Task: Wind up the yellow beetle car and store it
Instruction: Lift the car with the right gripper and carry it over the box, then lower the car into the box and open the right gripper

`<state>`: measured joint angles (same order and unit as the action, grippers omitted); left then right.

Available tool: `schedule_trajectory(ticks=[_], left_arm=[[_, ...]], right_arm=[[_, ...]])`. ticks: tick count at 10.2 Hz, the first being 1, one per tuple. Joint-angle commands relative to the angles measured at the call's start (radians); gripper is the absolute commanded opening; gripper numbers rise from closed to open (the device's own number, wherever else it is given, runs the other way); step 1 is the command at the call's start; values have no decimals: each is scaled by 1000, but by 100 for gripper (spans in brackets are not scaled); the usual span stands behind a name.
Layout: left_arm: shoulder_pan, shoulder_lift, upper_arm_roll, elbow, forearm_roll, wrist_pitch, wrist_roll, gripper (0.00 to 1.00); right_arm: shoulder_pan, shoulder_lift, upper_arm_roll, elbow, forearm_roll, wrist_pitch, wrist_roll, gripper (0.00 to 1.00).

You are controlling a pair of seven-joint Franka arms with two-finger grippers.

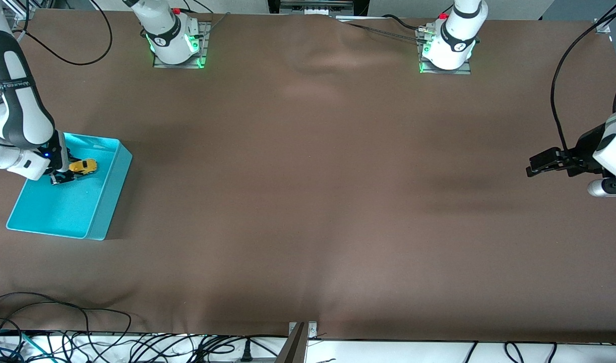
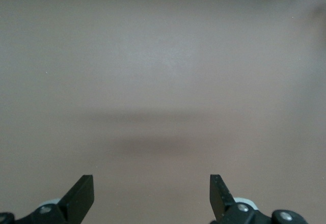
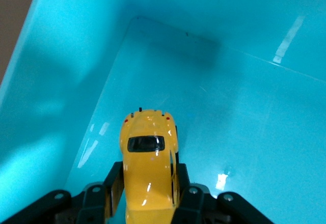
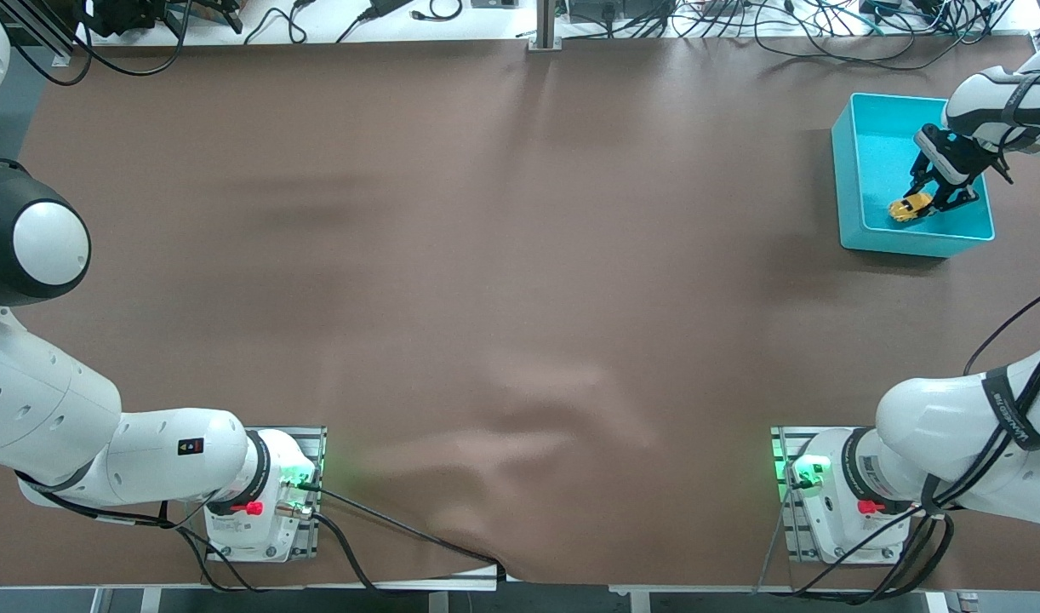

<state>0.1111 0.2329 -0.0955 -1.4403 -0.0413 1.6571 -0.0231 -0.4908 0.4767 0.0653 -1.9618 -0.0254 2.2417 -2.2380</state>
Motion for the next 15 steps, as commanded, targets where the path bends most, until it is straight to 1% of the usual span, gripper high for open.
schedule_trajectory(ticks=[1,4,6,8,9,10,11,12,13,15], left_arm=[[5,-9,0,0,-23,3,26,100],[5,-9,0,0,-23,3,26,100],[5,-9,0,0,-23,3,26,100],[5,-9,2,0,-23,3,26,100],[5,-9,2,0,-23,3,26,100],[5,-9,2,0,-23,3,26,100],[5,-9,2,0,-23,3,26,100],[5,-9,2,0,-23,3,26,100],[5,-9,2,0,-23,3,26,100],[5,-9,2,0,-25,3,26,100]], right_arm=[[-20,7,14,6,22,-10,-26,0],[-28,7,10,-20,27,-31,-34,0],[-37,10,7,-22,27,-33,-87,0],[-38,10,-2,-22,27,-33,-94,0],[-38,8,-4,-20,27,-39,-95,2],[-38,8,-5,-19,27,-43,-95,13],[-38,8,-5,-17,33,-45,-94,70],[-38,7,-7,-6,51,-57,-95,100],[-35,5,-7,20,56,-98,-88,100],[-32,2,-5,43,56,-117,-81,100]])
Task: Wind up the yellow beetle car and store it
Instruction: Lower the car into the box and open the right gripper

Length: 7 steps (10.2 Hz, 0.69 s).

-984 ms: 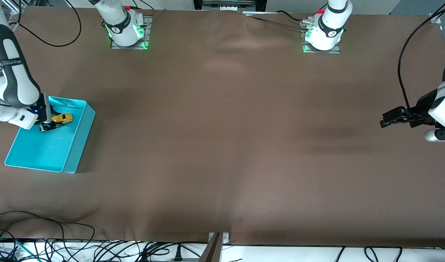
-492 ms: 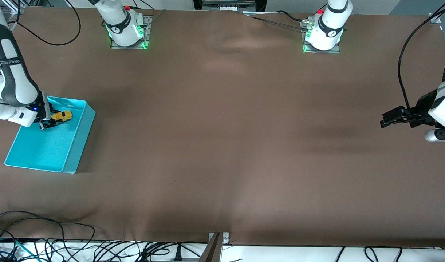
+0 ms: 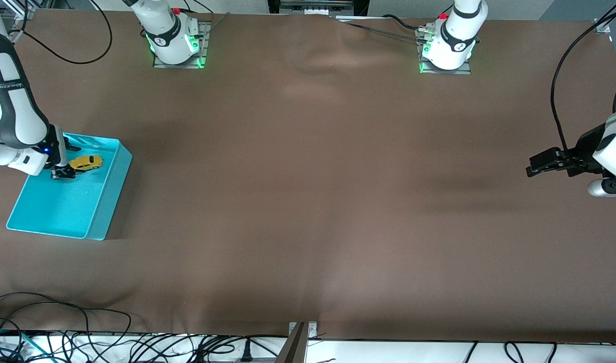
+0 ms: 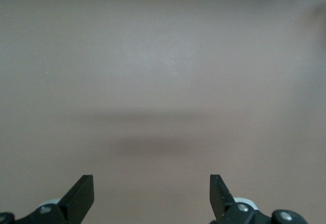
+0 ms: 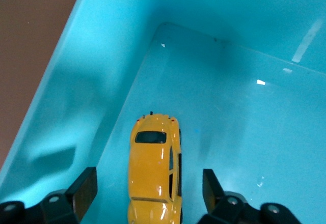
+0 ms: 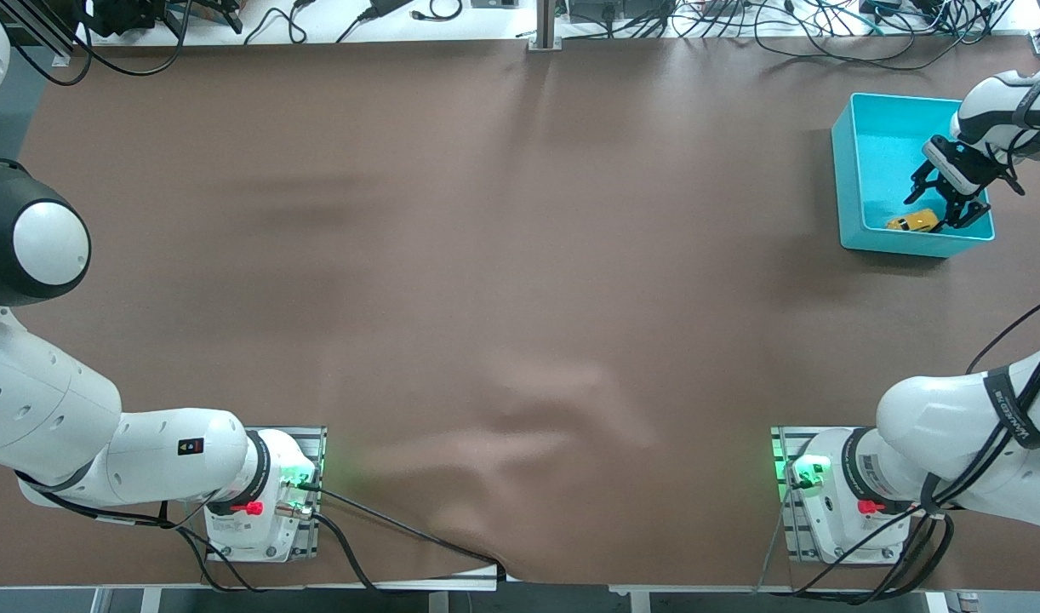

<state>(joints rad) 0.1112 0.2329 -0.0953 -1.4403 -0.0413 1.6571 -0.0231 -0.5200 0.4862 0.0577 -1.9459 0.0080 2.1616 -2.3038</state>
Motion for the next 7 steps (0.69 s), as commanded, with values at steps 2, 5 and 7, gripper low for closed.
schedule_trajectory(ticks=[2,5,7], left_arm=[[5,-9,2,0,-25,3,26,100],[5,-9,2,0,-26,3,26,100],[5,-9,2,0,-26,3,26,100]], right_arm=[[1,-29,33,85,20,-109,27,100],[1,-125,92,84,4,-153,130,100],[1,-193,125,73,3,-187,248,100]])
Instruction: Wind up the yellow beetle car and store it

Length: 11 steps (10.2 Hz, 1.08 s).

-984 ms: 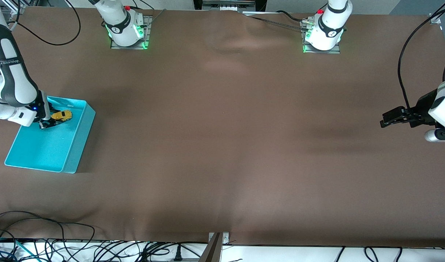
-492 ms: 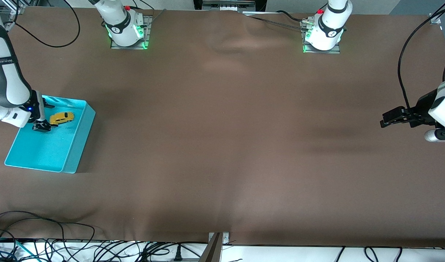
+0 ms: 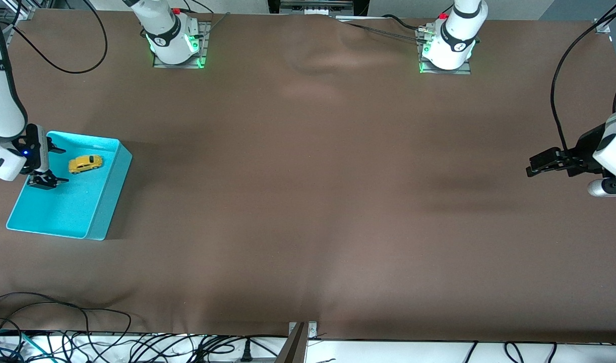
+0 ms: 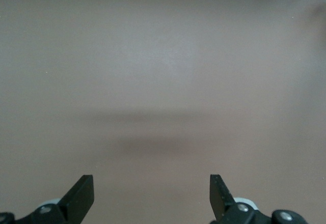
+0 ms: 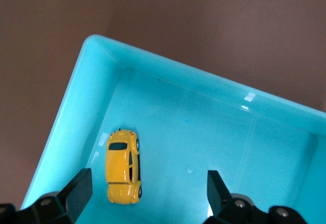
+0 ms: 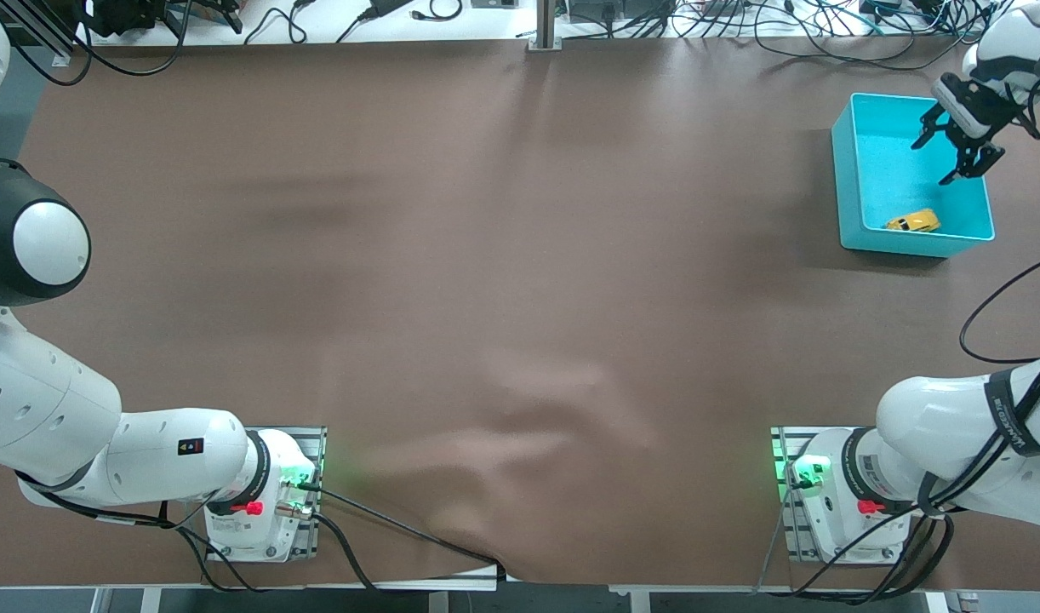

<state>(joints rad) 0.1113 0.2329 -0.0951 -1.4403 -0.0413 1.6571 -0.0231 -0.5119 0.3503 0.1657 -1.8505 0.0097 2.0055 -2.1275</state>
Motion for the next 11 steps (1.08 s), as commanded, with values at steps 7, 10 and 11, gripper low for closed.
schedule_trajectory(ticks=[7,10,11], left_arm=[[5,-9,1,0,-28,3,26,100],[5,-9,1,0,-28,3,26,100],[5,-9,1,0,-26,3,25,100]], right_arm=[[41,-312,118,-41,21,-122,612,100],[107,-346,117,-12,62,-169,896,100],[128,-362,117,-6,61,-171,1040,100]])
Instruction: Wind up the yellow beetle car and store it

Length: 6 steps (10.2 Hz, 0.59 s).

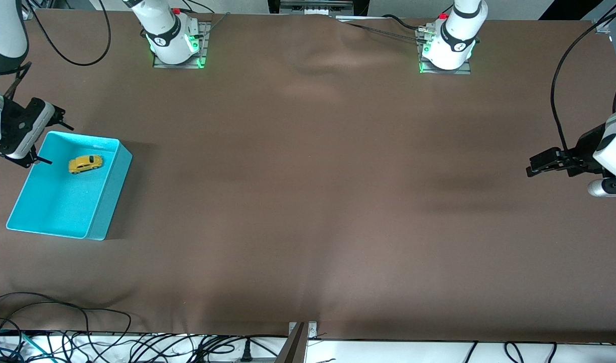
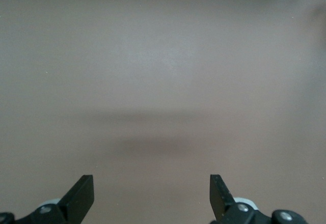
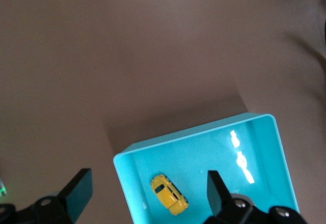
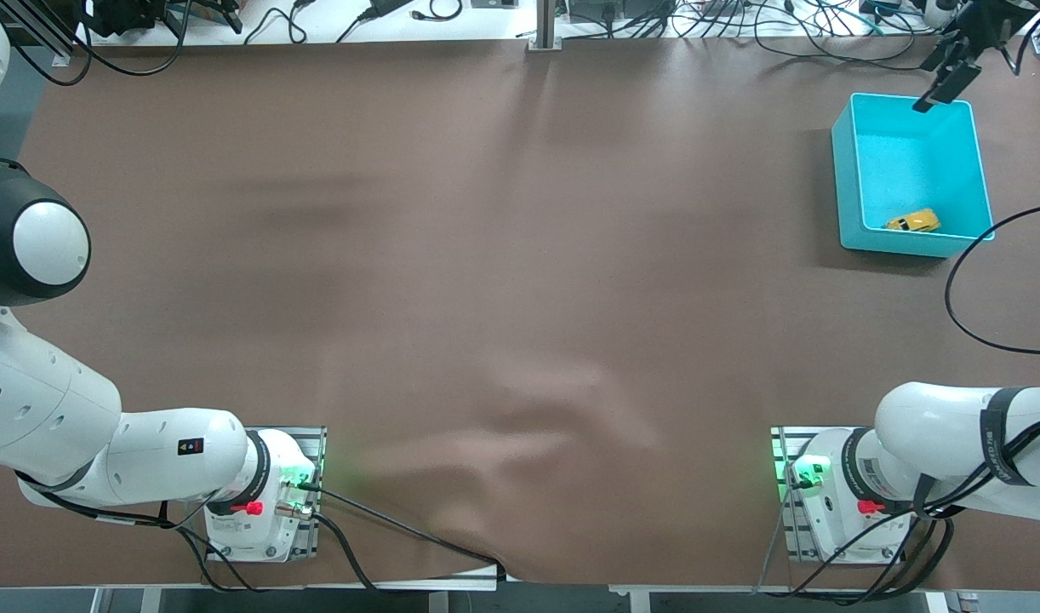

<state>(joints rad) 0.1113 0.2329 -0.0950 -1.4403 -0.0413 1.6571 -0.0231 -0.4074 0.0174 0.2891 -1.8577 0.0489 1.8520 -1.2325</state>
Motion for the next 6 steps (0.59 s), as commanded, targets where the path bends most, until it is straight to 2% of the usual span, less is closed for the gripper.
schedule_trajectory(ticks=[1,3,6], left_arm=[[5,-9,1,0,-28,3,26,100],[4,-9,0,0,-28,3,26,100],[5,-9,1,0,-28,3,26,100]], right_arm=[[45,-42,-7,3,20,-17,348,100],[99,-54,-7,38,16,-28,752,100],[157,-82,-10,55,9,-65,1032,100]])
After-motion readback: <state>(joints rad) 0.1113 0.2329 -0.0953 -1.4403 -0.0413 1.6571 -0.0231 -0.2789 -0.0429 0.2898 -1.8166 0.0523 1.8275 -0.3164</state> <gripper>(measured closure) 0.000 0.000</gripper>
